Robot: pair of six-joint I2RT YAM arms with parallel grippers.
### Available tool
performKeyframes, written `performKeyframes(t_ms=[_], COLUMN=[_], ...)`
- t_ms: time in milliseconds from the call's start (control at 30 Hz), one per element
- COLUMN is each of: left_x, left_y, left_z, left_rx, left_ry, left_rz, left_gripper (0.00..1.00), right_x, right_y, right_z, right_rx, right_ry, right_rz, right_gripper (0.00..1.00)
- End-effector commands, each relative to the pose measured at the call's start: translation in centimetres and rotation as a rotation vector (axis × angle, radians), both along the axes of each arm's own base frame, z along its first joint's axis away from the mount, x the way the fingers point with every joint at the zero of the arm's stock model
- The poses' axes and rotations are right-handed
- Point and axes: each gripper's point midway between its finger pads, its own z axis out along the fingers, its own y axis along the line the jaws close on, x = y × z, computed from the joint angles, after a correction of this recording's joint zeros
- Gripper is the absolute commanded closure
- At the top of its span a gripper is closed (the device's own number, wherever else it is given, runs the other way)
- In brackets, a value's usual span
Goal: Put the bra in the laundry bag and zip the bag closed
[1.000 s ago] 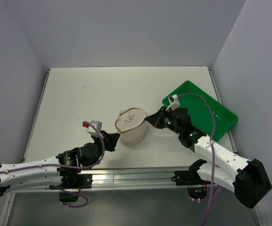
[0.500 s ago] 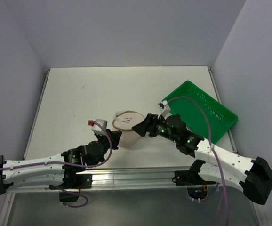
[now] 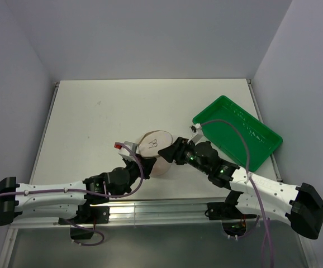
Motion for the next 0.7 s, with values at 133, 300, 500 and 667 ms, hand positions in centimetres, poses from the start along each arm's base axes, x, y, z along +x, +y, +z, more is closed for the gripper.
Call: performKeyframes(t_ms=[133,300,500,667], left_x=[-0.3,-0.2,-0.1,-0.1], left_y=[0.0,1.5,5.1,8.3], left_z=[1.7,0.1,-1.7,-1.9], left_rx=[-0.074,-0.017,0.027,0.016], left_ry=[-0.009,0.002,0.028,0.045], left_rz=[0.0,0.031,0.108,0.172], left_gripper=[1.0,1.0,1.0,1.0], right_x=[1.2,1.8,4.1,6.2], right_y=[0.2,-0.6,-2.7,-3.3], right_z=[2.6,2.5,2.6,2.4], right_rx=[0.048,0.015,0.025,-0.071], right_ry=[-0.063,-0.076,-0.085,-0.114], right_rz=[-0.047,-0.067,-0.083,-0.023], right_gripper=[0.69,0.96,1.0,1.0])
